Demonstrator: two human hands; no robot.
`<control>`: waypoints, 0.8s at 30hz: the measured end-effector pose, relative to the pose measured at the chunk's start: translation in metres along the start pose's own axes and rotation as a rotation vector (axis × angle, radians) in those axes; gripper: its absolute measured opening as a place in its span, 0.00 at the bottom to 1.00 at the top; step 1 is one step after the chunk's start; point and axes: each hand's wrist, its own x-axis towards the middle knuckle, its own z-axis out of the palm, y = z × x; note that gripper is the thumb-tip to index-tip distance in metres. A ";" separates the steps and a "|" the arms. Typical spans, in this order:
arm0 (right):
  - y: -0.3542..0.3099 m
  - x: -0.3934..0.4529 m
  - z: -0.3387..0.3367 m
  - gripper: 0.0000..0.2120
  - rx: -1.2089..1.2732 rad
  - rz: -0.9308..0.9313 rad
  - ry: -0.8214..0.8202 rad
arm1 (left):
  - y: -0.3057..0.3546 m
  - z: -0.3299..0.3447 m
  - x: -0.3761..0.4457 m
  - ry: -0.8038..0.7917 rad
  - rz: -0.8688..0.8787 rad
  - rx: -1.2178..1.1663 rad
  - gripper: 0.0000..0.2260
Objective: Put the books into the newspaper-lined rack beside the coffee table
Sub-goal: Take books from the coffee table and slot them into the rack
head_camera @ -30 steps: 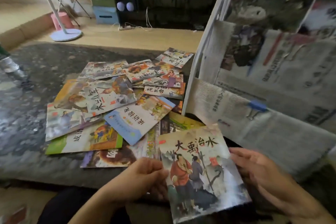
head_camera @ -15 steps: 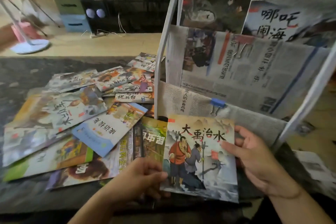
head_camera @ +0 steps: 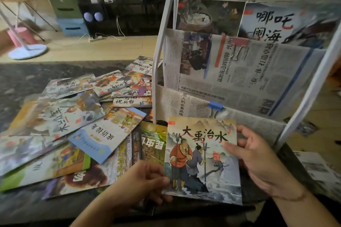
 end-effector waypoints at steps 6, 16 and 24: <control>-0.007 0.003 0.001 0.18 -0.007 -0.027 0.001 | 0.005 -0.003 0.001 0.008 0.017 -0.007 0.05; -0.096 0.036 0.016 0.17 -0.096 -0.249 -0.025 | 0.072 -0.020 0.021 0.152 0.292 0.022 0.06; -0.174 0.060 0.020 0.18 -0.186 -0.448 0.010 | 0.156 -0.026 0.031 0.194 0.440 0.109 0.05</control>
